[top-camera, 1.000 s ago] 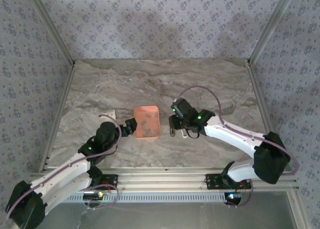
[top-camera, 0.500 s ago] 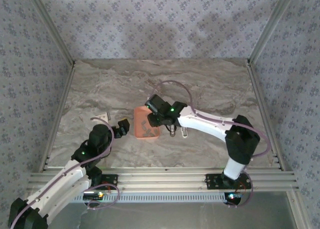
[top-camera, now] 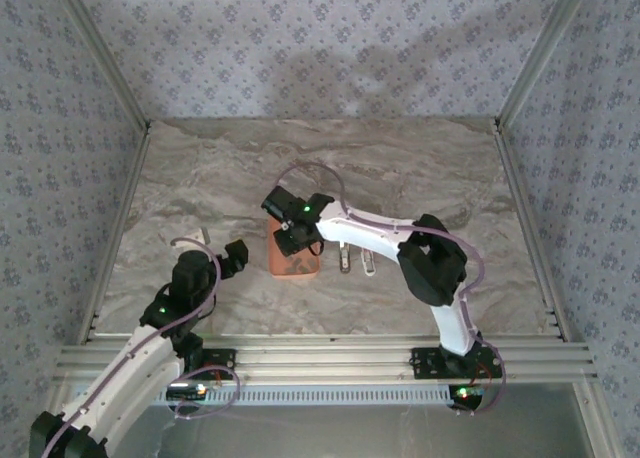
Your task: Load the staples into the stapler
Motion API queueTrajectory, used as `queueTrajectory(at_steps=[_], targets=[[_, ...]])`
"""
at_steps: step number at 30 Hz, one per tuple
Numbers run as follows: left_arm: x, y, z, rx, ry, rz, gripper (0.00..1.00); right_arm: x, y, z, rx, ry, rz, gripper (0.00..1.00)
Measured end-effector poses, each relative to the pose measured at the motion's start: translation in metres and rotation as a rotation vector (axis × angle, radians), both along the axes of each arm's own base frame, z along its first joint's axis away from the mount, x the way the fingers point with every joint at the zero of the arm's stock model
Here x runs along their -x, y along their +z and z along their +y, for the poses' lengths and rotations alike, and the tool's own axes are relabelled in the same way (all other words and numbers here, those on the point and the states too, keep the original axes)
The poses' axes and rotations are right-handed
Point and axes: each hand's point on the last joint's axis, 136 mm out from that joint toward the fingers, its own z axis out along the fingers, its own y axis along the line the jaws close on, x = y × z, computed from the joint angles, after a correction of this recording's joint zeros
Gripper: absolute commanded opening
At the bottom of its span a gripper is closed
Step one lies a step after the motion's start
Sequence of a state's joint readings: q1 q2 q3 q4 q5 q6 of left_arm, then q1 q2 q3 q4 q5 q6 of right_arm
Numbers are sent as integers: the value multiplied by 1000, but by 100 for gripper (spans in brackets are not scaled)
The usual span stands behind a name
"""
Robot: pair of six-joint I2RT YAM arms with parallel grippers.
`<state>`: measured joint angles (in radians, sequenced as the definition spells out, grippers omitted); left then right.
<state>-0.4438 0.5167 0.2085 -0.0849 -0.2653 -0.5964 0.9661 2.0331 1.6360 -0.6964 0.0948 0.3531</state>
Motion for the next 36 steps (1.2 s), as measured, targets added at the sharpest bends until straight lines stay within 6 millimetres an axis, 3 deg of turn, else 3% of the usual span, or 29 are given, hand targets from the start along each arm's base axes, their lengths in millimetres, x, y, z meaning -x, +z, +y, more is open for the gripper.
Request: queueTrajectory(at_steps=[6, 16, 36], targets=[[0, 3, 2, 16, 0, -15, 99, -4, -14, 3, 61, 51, 19, 43], [4, 0, 6, 24, 7, -23, 99, -31, -35, -16, 135, 20, 20, 42], [5, 2, 7, 32, 12, -37, 99, -64, -49, -13, 104, -31, -38, 40]])
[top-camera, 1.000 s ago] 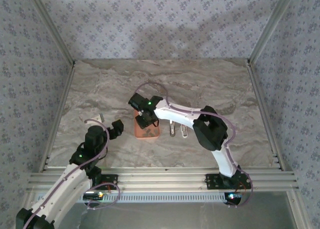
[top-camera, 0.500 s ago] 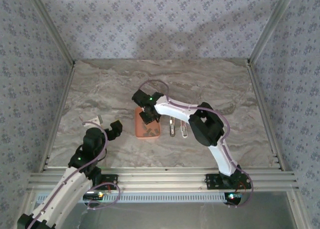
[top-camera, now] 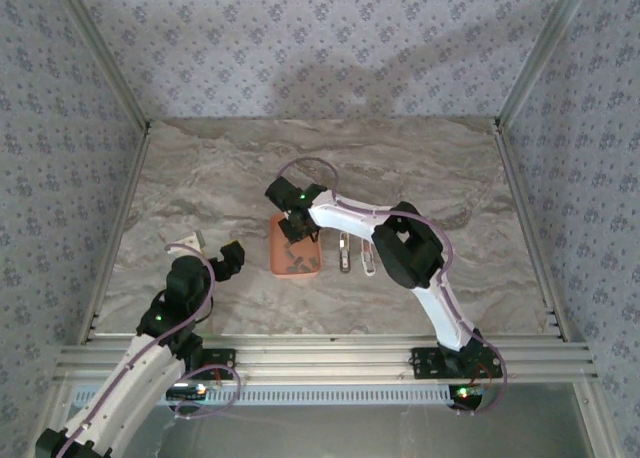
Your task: Load the staples into the stapler
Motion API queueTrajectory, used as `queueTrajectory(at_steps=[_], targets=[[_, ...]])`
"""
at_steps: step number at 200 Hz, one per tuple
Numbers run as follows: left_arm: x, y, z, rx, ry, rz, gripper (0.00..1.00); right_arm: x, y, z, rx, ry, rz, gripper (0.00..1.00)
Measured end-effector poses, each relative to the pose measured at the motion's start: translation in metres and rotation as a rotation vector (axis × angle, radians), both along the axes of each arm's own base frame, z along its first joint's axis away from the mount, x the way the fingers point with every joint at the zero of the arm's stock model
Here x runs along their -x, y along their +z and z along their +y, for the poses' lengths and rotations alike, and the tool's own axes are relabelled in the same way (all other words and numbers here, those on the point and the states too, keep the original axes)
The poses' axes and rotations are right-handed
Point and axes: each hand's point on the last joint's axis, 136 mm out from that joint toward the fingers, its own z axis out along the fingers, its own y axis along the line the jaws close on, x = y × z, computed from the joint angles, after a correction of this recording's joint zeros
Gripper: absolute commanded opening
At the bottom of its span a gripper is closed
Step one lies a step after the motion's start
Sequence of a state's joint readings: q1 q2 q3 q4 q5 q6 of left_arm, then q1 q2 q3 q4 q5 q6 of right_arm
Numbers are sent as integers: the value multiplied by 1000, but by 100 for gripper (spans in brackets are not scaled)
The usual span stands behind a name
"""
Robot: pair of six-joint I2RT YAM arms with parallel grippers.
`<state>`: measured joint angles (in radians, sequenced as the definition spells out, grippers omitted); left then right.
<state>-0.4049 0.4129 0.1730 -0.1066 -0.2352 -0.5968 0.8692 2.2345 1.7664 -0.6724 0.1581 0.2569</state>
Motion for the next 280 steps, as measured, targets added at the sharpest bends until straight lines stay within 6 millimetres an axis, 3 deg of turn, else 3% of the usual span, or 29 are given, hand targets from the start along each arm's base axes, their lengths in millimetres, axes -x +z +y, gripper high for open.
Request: queueTrajectory(at_steps=[60, 190, 256, 280], targets=[[0, 0, 2, 0, 7, 0, 98, -5, -1, 2, -6, -4, -10, 39], [-1, 0, 3, 8, 12, 0, 99, -12, -8, 0, -25, -18, 17, 19], [0, 3, 1, 24, 6, -7, 98, -12, -5, 1, -28, -16, 15, 17], [1, 2, -4, 37, -17, -1, 97, -5, 6, -1, -49, -9, 1, 17]])
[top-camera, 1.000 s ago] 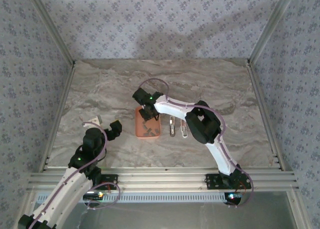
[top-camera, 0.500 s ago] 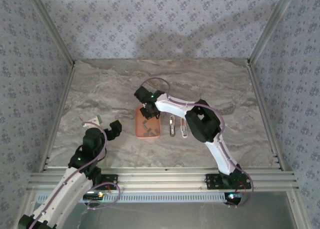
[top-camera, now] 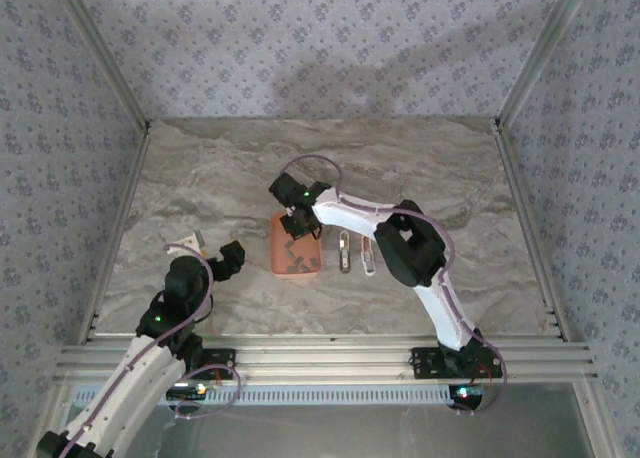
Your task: Load the staples into the stapler
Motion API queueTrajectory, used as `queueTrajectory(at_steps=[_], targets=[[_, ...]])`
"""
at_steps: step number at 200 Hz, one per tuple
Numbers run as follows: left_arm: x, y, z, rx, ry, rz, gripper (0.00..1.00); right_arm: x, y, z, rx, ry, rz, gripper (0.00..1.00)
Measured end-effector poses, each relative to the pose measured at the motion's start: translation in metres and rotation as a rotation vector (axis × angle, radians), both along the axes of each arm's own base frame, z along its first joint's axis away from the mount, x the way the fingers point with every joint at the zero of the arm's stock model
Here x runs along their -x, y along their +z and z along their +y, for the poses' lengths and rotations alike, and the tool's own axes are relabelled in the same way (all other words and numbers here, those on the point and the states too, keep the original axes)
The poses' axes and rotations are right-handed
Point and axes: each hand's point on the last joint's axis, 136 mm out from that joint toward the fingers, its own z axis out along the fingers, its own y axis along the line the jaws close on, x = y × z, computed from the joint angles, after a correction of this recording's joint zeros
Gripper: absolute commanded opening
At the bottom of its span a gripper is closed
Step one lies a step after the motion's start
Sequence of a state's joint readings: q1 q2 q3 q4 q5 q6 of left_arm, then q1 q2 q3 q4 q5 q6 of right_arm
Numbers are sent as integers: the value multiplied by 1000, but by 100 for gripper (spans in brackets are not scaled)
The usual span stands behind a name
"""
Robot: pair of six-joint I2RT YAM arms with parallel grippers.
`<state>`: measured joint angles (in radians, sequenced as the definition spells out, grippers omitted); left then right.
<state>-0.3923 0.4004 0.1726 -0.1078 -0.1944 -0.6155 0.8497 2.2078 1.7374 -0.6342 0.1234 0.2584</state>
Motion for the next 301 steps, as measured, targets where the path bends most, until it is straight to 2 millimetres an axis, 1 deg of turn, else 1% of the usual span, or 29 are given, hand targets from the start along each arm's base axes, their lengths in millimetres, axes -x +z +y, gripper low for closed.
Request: queueTrajectory(at_steps=[14, 15, 20, 29, 45, 46, 57, 74, 78, 92, 99, 121, 136, 146, 166, 188, 206, 242, 273, 301], targets=[[1, -2, -3, 6, -15, 8, 96, 6, 11, -2, -23, -1, -12, 17], [1, -2, -3, 7, -16, 9, 96, 6, 15, -3, -30, -1, -17, 17], [1, -2, -4, 9, -21, 12, 96, 8, 19, -4, -39, -2, -20, 17], [1, -6, -7, 9, -33, 29, 95, 12, 33, -7, -64, -5, -37, 17], [1, -13, -11, 9, -50, 60, 94, 16, 50, -12, -99, -14, -61, 17], [0, -14, -11, 10, -52, 62, 94, 18, 53, -14, -105, -17, -66, 17], [0, -19, -15, 10, -68, 85, 94, 22, 63, -21, -127, -29, -76, 17], [-3, -26, -21, 6, -91, 125, 94, 28, 72, -34, -153, -55, -88, 17], [-4, -26, -23, 5, -99, 131, 94, 31, 73, -41, -156, -66, -86, 17], [-8, -24, -32, 2, -127, 143, 94, 38, 74, -58, -159, -92, -80, 17], [-10, -23, -39, -1, -148, 146, 95, 42, 74, -69, -159, -114, -75, 17], [-14, -17, -61, -15, -218, 137, 96, 50, 73, -93, -166, -165, -72, 17], [-18, -13, -75, -22, -257, 128, 96, 60, 70, -113, -163, -199, -62, 17], [-20, -14, -83, -25, -276, 131, 96, 67, 69, -125, -162, -224, -56, 17], [-23, -19, -93, -34, -298, 144, 96, 78, 67, -139, -170, -256, -58, 17], [-25, -25, -99, -48, -304, 156, 96, 88, 64, -153, -182, -298, -72, 17], [-28, -24, -102, -50, -305, 155, 97, 93, 59, -161, -198, -330, -81, 18], [-34, -14, -108, -37, -309, 124, 97, 104, 46, -172, -223, -383, -70, 18], [-35, -16, -108, -34, -302, 128, 97, 106, 39, -172, -230, -399, -58, 18], [-36, -18, -109, -31, -298, 137, 97, 108, 39, -166, -244, -394, -51, 18]])
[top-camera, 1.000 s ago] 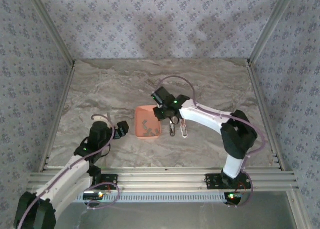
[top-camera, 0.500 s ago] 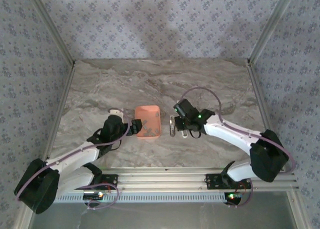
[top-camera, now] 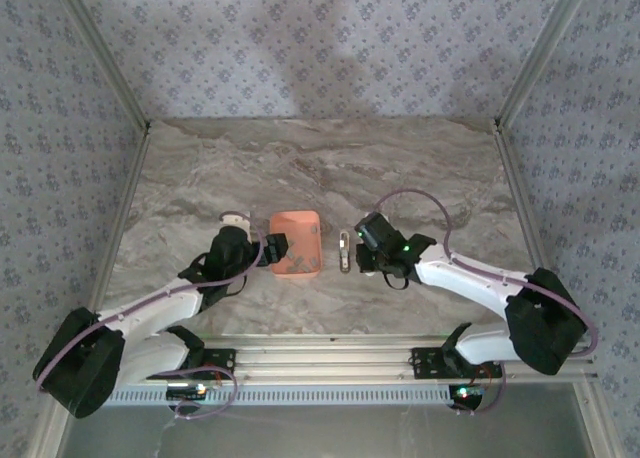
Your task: Load the staples into the stapler
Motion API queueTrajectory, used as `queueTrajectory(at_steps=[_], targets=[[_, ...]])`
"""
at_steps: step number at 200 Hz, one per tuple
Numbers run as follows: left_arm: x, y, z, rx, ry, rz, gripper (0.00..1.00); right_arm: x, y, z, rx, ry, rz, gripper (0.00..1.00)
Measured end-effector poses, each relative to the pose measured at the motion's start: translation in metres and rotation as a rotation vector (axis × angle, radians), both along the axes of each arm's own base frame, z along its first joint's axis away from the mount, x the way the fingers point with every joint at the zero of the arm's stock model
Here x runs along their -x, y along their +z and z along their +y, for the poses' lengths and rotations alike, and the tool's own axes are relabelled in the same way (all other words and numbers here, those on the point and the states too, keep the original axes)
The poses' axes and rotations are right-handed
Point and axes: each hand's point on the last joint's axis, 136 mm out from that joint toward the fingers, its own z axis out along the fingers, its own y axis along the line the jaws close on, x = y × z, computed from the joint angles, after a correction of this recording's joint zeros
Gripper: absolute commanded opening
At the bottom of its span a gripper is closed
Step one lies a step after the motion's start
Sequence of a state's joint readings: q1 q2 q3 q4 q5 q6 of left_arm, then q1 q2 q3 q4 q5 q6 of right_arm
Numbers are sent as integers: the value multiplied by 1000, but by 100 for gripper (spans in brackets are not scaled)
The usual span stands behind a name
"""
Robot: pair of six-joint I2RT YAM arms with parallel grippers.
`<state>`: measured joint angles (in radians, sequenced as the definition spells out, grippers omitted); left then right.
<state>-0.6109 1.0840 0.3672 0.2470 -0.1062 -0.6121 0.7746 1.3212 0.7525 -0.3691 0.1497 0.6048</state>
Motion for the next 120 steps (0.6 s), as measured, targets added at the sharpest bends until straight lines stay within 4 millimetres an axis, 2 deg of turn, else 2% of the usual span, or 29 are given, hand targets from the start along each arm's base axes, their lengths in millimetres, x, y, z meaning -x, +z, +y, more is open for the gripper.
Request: queueTrajectory(at_steps=[46, 120], targets=[[-3, -1, 0, -3, 10, -5, 97, 6, -9, 13, -10, -4, 40, 18], [-5, -2, 3, -15, 29, -12, 98, 0, -11, 45, 8, -6, 73, 18]])
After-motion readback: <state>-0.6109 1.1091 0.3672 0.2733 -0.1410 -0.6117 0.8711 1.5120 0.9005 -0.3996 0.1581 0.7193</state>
